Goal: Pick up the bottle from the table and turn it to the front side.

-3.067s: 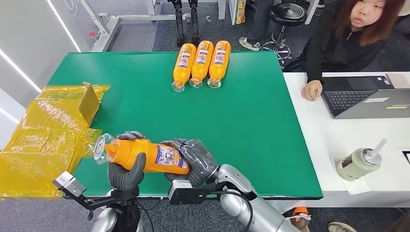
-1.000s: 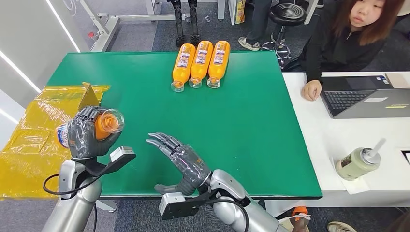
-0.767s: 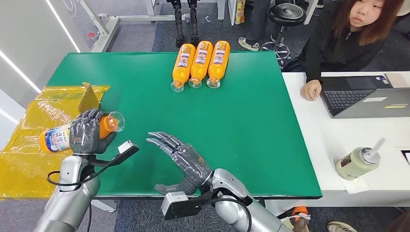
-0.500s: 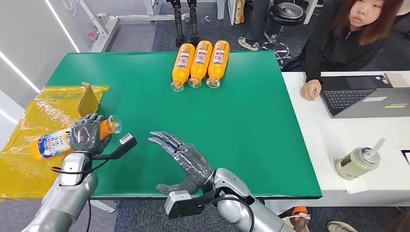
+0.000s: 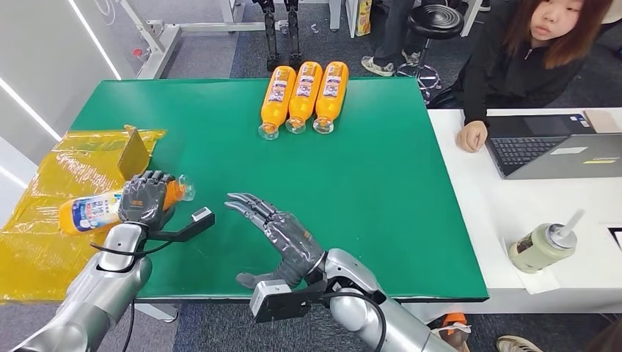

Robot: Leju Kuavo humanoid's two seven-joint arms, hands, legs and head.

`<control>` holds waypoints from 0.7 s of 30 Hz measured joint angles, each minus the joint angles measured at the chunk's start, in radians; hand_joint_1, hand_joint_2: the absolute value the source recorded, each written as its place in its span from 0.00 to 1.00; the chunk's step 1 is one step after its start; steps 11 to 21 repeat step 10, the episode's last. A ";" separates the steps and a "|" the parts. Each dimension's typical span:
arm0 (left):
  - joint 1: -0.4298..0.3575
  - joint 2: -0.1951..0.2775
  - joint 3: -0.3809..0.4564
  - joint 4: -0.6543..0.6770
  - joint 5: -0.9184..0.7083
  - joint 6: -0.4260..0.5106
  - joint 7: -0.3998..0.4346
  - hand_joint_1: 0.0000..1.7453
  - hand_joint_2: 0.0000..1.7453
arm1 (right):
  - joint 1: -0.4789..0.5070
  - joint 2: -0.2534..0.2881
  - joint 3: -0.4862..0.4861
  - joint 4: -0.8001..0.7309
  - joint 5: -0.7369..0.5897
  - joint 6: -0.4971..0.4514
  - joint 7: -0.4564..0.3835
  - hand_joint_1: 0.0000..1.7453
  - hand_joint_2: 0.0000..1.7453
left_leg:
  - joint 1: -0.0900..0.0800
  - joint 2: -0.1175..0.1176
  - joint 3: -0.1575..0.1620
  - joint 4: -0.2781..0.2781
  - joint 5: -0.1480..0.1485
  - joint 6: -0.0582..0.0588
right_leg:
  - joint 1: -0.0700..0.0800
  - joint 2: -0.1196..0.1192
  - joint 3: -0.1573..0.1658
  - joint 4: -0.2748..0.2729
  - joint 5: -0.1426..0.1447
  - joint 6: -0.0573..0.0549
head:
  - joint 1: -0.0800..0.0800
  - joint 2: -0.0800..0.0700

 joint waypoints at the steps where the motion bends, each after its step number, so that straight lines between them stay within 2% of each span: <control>1: -0.001 0.000 -0.002 0.001 -0.002 0.003 0.001 0.00 1.00 | -0.001 0.000 0.000 0.000 -0.003 0.000 0.000 0.00 1.00 | 0.000 0.000 0.000 0.000 0.000 0.000 | 0.000 0.000 0.000 0.000 0.000 0.000 | 0.000 0.000; 10: -0.007 0.009 -0.004 0.003 -0.003 0.054 -0.009 0.00 1.00 | -0.012 0.001 0.009 0.003 -0.010 0.000 0.000 0.00 1.00 | 0.000 0.000 0.000 0.000 0.000 0.000 | 0.000 0.000 0.000 0.000 0.000 0.000 | 0.000 0.000; 21: -0.007 0.009 -0.004 0.003 -0.003 0.054 -0.009 0.00 1.00 | -0.012 0.001 0.009 0.003 -0.010 0.000 0.000 0.00 1.00 | 0.000 0.000 0.000 0.000 0.000 0.000 | 0.000 0.000 0.000 0.000 0.000 0.000 | 0.000 0.000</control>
